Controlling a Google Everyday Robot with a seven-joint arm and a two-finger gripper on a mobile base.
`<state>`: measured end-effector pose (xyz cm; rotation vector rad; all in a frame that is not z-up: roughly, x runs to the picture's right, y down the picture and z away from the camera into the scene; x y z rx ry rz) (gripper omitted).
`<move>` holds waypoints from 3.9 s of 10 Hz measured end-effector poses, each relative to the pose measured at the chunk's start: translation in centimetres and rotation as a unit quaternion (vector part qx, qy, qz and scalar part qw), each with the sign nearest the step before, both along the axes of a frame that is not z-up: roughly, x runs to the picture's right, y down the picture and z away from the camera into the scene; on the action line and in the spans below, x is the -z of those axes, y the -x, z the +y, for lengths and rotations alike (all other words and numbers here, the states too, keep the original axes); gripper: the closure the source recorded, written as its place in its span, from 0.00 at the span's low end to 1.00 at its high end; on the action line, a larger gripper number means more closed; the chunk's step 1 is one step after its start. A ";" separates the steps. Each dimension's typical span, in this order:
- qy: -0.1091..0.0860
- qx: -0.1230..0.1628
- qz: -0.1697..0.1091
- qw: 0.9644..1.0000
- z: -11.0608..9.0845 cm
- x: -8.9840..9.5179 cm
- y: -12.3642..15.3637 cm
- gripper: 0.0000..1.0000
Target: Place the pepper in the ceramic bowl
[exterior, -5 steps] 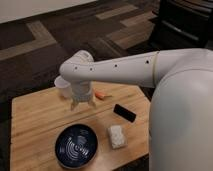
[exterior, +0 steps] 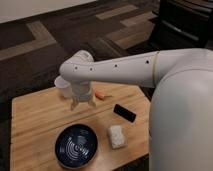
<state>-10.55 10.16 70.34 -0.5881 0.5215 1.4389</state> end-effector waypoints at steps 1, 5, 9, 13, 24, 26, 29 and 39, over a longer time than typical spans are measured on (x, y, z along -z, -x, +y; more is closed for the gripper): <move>0.000 0.000 0.000 1.000 0.0 0.0 0.0 0.35; 0.000 0.000 0.000 1.000 0.0 0.0 0.0 0.35; 0.000 0.000 0.000 1.000 0.0 0.0 0.0 0.35; 0.000 0.000 0.000 1.000 0.0 0.0 0.0 0.35; 0.000 0.000 0.000 1.000 0.0 0.0 0.0 0.35; 0.000 0.000 0.000 1.000 0.0 0.0 0.0 0.35; 0.000 0.000 0.000 1.000 0.0 0.0 0.0 0.35; -0.033 0.268 -0.071 0.960 -4.5 -2.3 -9.0 0.35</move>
